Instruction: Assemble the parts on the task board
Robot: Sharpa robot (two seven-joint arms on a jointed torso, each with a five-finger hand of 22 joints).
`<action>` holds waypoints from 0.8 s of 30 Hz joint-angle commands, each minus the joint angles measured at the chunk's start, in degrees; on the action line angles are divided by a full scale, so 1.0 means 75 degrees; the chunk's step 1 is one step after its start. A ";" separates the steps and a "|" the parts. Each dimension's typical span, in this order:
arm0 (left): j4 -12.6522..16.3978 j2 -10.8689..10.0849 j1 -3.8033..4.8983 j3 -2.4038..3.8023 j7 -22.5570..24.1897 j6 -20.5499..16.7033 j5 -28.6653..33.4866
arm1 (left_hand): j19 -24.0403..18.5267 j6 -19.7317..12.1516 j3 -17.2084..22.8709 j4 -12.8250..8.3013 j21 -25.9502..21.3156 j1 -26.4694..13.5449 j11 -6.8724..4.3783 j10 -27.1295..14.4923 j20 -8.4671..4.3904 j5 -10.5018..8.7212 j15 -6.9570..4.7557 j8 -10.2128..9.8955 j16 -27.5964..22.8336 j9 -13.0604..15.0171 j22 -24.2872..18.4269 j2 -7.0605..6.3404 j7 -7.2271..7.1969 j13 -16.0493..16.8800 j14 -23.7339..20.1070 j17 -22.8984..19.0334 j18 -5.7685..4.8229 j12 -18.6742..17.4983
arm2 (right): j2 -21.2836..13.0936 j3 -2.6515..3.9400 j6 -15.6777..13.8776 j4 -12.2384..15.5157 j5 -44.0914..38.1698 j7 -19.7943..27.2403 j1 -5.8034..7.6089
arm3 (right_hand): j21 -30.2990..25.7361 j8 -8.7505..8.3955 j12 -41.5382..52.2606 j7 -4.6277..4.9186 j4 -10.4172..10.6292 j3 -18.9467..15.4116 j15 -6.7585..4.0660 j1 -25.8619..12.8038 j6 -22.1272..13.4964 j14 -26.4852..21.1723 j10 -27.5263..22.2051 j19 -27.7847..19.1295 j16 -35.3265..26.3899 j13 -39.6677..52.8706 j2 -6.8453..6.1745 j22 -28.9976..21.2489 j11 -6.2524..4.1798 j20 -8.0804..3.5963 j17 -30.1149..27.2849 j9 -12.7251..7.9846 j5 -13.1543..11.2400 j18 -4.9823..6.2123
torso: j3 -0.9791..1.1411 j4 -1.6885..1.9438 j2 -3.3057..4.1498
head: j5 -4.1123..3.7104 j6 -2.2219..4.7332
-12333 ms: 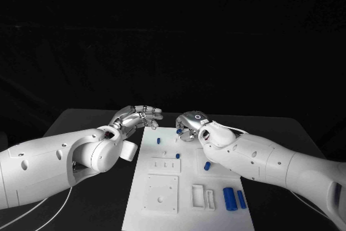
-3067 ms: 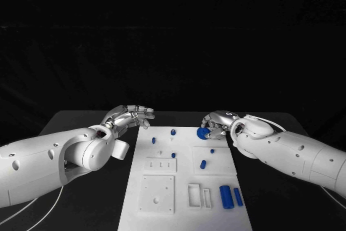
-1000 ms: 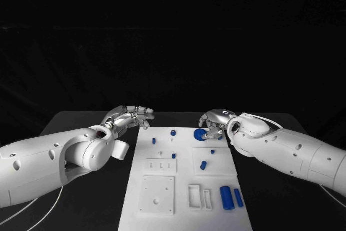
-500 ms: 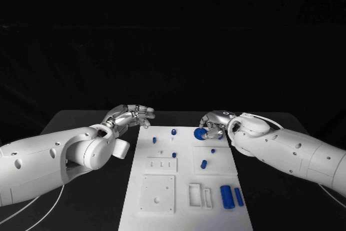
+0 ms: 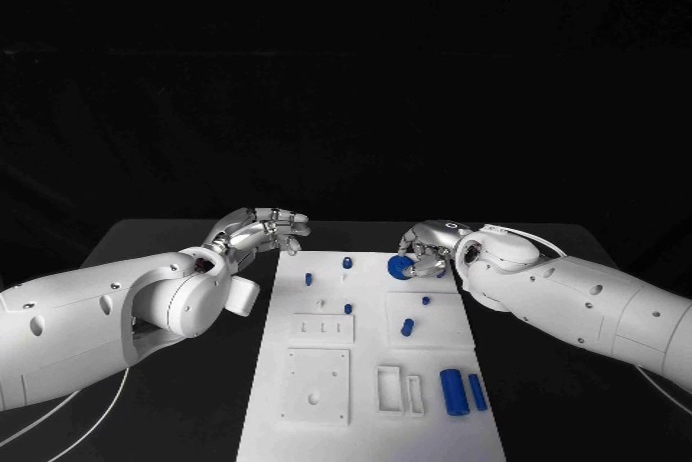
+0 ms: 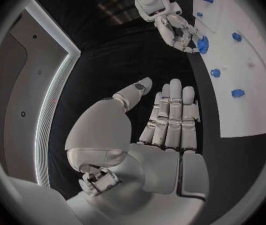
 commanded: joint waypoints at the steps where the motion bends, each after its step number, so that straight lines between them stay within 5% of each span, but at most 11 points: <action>1: 0.0013 0.0007 0.0011 0.0008 0.0024 0.0057 -0.0052 | 0.0004 0.0004 0.0026 0.0008 0.0035 0.0037 0.0050 -0.0025 -0.0069 -0.0022 0.0014 -0.0030 0.0027 -0.0013 -0.0009 -0.0023 0.0040 -0.0009 0.0035 -0.0008 0.0071 -0.0042 | 0.0019 -0.0072 0.0546 -0.0008 -0.0294 -0.0057 -0.0069 | -0.0018 0.0017 0.0060 0.0192 -0.0026 0.0002 -0.0056 -0.0092 0.0451 -0.0003 -0.0079 -0.0037 -0.0047 -0.0003 -0.0051 0.0114 0.0010 0.0011 0.0020 -0.0020 0.0048 0.0351 | -0.0002 0.0005 0.0003 | -0.0008 -0.0010; 7: 0.0014 0.0008 0.0011 0.0008 0.0017 0.0057 -0.0056 | 0.0002 0.0003 0.0025 0.0006 0.0035 0.0038 0.0051 -0.0026 -0.0069 -0.0022 0.0014 -0.0030 0.0027 -0.0014 -0.0011 -0.0024 0.0040 -0.0009 0.0035 -0.0010 0.0071 -0.0042 | 0.0030 -0.0135 0.0519 0.0032 -0.0624 -0.0120 -0.0069 | 0.0020 -0.0008 0.0092 0.0210 -0.0210 -0.0263 -0.0039 -0.0204 0.0407 0.0004 -0.0071 -0.0028 -0.0032 0.0013 -0.0128 0.0126 0.0027 -0.0011 0.0052 -0.0032 0.0422 0.0351 | -0.0003 0.0001 0.0001 | -0.0006 -0.0019; 17: -0.0021 0.0040 0.0011 0.0007 0.0011 0.0053 -0.0063 | 0.0002 0.0003 0.0026 0.0004 0.0036 0.0040 0.0051 -0.0026 -0.0070 -0.0022 0.0014 -0.0031 0.0027 -0.0014 -0.0012 -0.0025 0.0041 -0.0009 0.0034 -0.0011 0.0071 -0.0043 | 0.0037 -0.0166 0.0170 0.0100 -0.0844 -0.0193 -0.0069 | 0.0025 0.0003 0.0133 0.0204 -0.0245 -0.0282 -0.0043 -0.0185 0.0429 0.0009 -0.0015 -0.0022 -0.0028 0.0057 -0.0114 0.0124 0.0023 -0.0017 0.0058 -0.0027 0.0435 0.0351 | -0.0013 -0.0004 0.0001 | -0.0030 -0.0020; 18: -0.0021 0.0039 0.0011 0.0007 0.0012 0.0050 -0.0063 | 0.0002 0.0003 0.0026 0.0004 0.0036 0.0040 0.0051 -0.0026 -0.0070 -0.0022 0.0014 -0.0031 0.0027 -0.0014 -0.0012 -0.0025 0.0041 -0.0009 0.0034 -0.0011 0.0071 -0.0043 | 0.0034 -0.0166 0.0122 0.0108 -0.0847 -0.0182 -0.0069 | 0.0023 0.0037 0.0154 0.0182 -0.0251 -0.0219 -0.0041 -0.0119 0.0489 0.0012 0.0018 -0.0019 -0.0027 0.0077 -0.0067 0.0121 0.0007 -0.0023 0.0059 -0.0012 0.0343 0.0351 | -0.0013 -0.0005 0.0000 | -0.0032 -0.0023; 19: -0.0020 0.0044 0.0011 0.0007 0.0013 0.0051 -0.0063 | 0.0002 0.0002 0.0026 0.0005 0.0036 0.0041 0.0051 -0.0026 -0.0070 -0.0021 0.0014 -0.0031 0.0027 -0.0014 -0.0012 -0.0024 0.0041 -0.0009 0.0034 -0.0011 0.0072 -0.0043 | 0.0034 -0.0166 0.0059 0.0126 -0.0873 -0.0180 -0.0069 | 0.0011 0.0125 0.0227 0.0122 -0.0165 0.0147 -0.0098 0.0085 0.0673 0.0026 0.0151 0.0003 -0.0027 0.0150 0.0082 0.0100 -0.0046 -0.0026 0.0066 0.0022 -0.0134 0.0351 | -0.0011 -0.0004 -0.0003 | -0.0029 -0.0023; 24: -0.0019 0.0051 0.0011 0.0007 0.0018 0.0039 -0.0063 | 0.0002 0.0002 0.0026 0.0005 0.0036 0.0041 0.0051 -0.0026 -0.0070 -0.0021 0.0014 -0.0031 0.0028 -0.0014 -0.0013 -0.0023 0.0041 -0.0009 0.0034 -0.0011 0.0071 -0.0043 | 0.0009 -0.0166 -0.0087 0.0313 -0.1033 -0.0305 -0.0068 | 0.0010 0.0132 0.0238 0.0119 -0.0107 0.0229 -0.0111 0.0082 0.0697 0.0029 0.0175 0.0010 -0.0028 0.0162 0.0094 0.0097 -0.0055 -0.0020 0.0068 0.0024 -0.0217 0.0351 | -0.0009 0.0007 -0.0003 | -0.0032 -0.0015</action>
